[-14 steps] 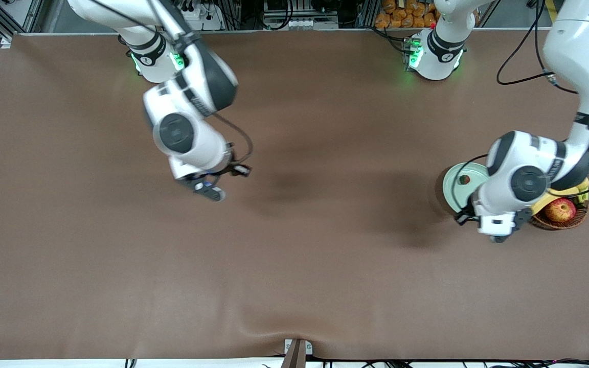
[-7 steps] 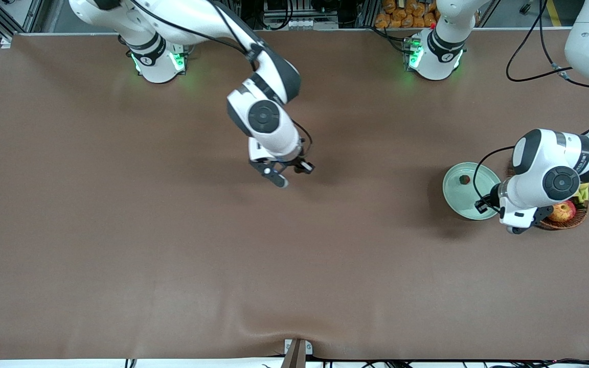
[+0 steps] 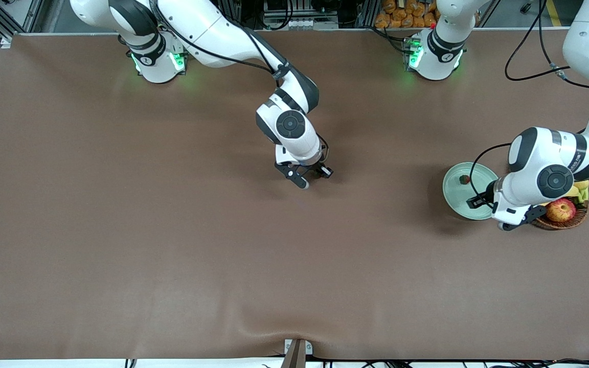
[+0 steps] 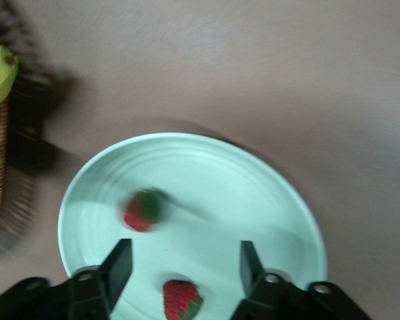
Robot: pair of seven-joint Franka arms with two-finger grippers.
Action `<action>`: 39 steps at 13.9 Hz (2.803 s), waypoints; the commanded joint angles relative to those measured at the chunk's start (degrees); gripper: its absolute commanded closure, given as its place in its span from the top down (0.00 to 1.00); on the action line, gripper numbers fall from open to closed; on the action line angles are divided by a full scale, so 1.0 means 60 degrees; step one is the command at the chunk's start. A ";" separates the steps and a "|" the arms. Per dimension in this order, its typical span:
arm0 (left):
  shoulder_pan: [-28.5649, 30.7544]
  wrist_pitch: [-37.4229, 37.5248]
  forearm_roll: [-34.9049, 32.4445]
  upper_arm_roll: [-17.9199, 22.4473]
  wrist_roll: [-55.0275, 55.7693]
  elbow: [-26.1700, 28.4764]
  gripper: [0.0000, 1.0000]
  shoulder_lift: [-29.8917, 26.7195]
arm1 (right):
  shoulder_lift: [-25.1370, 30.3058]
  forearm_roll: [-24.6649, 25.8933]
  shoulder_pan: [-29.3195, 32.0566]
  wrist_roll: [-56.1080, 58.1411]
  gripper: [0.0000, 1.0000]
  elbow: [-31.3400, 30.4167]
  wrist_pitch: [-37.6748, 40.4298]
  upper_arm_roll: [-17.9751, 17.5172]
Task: Collect all strawberries into plate
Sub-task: 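Release the strawberry onto the plate while the right gripper sets the last down, then grasp the last strawberry with the left gripper while the right gripper withdraws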
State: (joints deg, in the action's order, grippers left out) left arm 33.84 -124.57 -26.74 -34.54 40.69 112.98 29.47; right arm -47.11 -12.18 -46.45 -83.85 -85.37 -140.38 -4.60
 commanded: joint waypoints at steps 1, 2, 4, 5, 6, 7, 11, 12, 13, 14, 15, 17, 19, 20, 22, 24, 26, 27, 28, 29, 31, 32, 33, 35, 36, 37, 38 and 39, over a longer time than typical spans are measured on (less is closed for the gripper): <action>0.0088 0.0107 0.0077 -0.0686 -0.0102 0.0125 1.00 -0.0517 | 0.0189 -0.0094 0.0095 -0.0015 1.00 0.0443 0.0586 0.0107; 0.0059 0.0121 0.0077 -0.0979 -0.0015 0.0081 1.00 -0.0517 | 0.0263 -0.0080 0.0270 0.0014 1.00 0.0763 0.1561 0.0121; 0.0044 0.0122 0.0077 -0.1638 0.0000 0.0110 1.00 -0.0503 | 0.0394 -0.0108 0.0927 0.0276 1.00 0.1904 0.3671 0.0092; -0.0029 0.0122 0.0077 -0.1961 0.0000 0.0110 1.00 -0.0474 | 0.0613 -0.0109 0.1221 0.0583 1.00 0.2141 0.4406 0.0092; -0.0189 0.0151 0.0077 -0.2196 0.0029 0.0110 1.00 -0.0444 | 0.0963 -0.0109 0.1528 0.1021 1.00 0.2143 0.4892 0.0092; -0.0495 0.0151 0.0077 -0.2271 0.0044 0.0110 1.00 -0.0444 | 0.1373 -0.0094 0.1792 0.1547 1.00 0.2100 0.5114 0.0121; -0.2646 0.0122 0.0091 -0.2272 0.1445 -0.0327 1.00 -0.0066 | 0.2298 -0.0036 0.3257 0.3744 1.00 0.2026 0.6681 0.0180; -0.3217 0.0122 0.0091 -0.2271 0.1987 -0.0649 1.00 0.0198 | 0.2488 0.0066 0.3579 0.4258 1.00 0.1983 0.6959 0.0180; -0.3832 0.0122 0.0106 -0.2257 0.2471 -0.0971 1.00 0.0461 | 0.2606 0.0256 0.3930 0.4727 1.00 0.1982 0.7179 0.0180; -0.4375 0.0122 0.0091 -0.2213 0.2897 -0.1235 1.00 0.0696 | 0.2709 0.0504 0.4296 0.5384 1.00 0.1982 0.7385 0.0180; -0.4830 0.0107 0.0033 -0.2198 0.3278 -0.1441 1.00 0.0959 | 0.2811 0.0854 0.4590 0.6261 1.00 0.1982 0.7575 0.0180; -0.5810 -0.0010 -0.0098 -0.2010 0.3865 -0.1618 1.00 0.1429 | 0.3002 0.1180 0.5438 0.8034 1.00 0.1982 0.7869 0.0180; -0.6895 -0.0461 -0.0508 -0.1163 0.4290 -0.1633 1.00 0.1649 | 0.3163 0.1268 0.6156 0.9499 1.00 0.1968 0.8074 0.0180; -0.7306 -0.0827 -0.0538 -0.0810 0.4423 -0.1633 1.00 0.1709 | 0.3236 0.1544 0.6436 1.0420 1.00 0.1968 0.8090 0.0180; -0.7632 -0.1239 -0.0553 -0.0354 0.4410 -0.1633 1.00 0.1826 | 0.3368 0.2189 0.7138 1.2383 1.00 0.1982 0.8075 0.0180; -0.7691 -0.1518 -0.0568 -0.0323 0.4278 -0.1633 1.00 0.1972 | 0.3558 0.2206 0.7900 1.4054 1.00 0.1968 0.8133 0.0180; -0.7822 -0.1607 -0.0815 -0.0265 0.4292 -0.1633 1.00 0.2104 | 0.3938 0.2206 0.8327 1.4735 1.00 0.1968 0.8659 0.0165; -0.7823 -0.1607 -0.0918 -0.0221 0.4307 -0.1633 1.00 0.2148 | 0.4288 0.2206 0.8357 1.4722 1.00 0.1779 0.8850 0.0180; -0.7837 -0.1607 -0.0992 -0.0206 0.4307 -0.1633 1.00 0.2163 | 0.4770 0.2191 0.8488 1.4722 1.00 0.1313 0.8765 0.0165; -0.7837 -0.1607 -0.1080 -0.0206 0.4278 -0.1633 1.00 0.2236 | 0.5268 0.2119 0.8576 1.4722 1.00 0.0743 0.8546 0.0165; -0.7823 -0.1607 -0.1343 -0.0192 0.4263 -0.1677 1.00 0.2397 | 0.6657 0.2088 0.8592 1.4707 1.00 -0.1083 0.7423 0.0165; -0.7837 -0.1607 -0.1431 -0.0191 0.4278 -0.1692 1.00 0.2441 | 0.7274 0.2045 0.8592 1.4678 1.00 -0.1993 0.6865 0.0165; -0.7837 -0.1607 -0.1461 -0.0191 0.4263 -0.1706 1.00 0.2456 | 0.7585 0.2045 0.8563 1.4678 1.00 -0.2437 0.6685 0.0165; -0.7837 -0.1607 -0.1476 -0.0191 0.4263 -0.1823 1.00 0.2529 | 0.7675 0.2045 0.8490 1.4416 1.00 -0.2486 0.6771 0.0122; -0.7837 -0.1607 -0.1476 -0.0191 0.4249 -0.1896 1.00 0.2617 | 0.7763 0.2045 0.8417 1.4211 1.00 -0.2544 0.6786 0.0092; -0.7837 -0.1607 -0.1476 -0.0191 0.4248 -0.1969 0.81 0.2646 | 0.7763 0.2045 0.8286 1.4122 1.00 -0.2573 0.6772 0.0092; -0.7837 -0.1607 -0.1476 -0.0177 0.4234 -0.1985 0.58 0.2661 | 0.7720 0.2074 0.8168 1.4121 1.00 -0.2501 0.6713 0.0092; -0.7837 -0.1607 -0.1462 -0.0177 0.4248 -0.1985 0.35 0.2661 | 0.7633 0.2103 0.8109 1.4121 1.00 -0.2181 0.6698 0.0107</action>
State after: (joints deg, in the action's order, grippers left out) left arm -12.40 -133.94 -34.15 -36.12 66.30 102.68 44.34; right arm -2.01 -0.12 3.17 2.29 -98.77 -99.18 -3.92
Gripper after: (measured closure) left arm 0.181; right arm 0.000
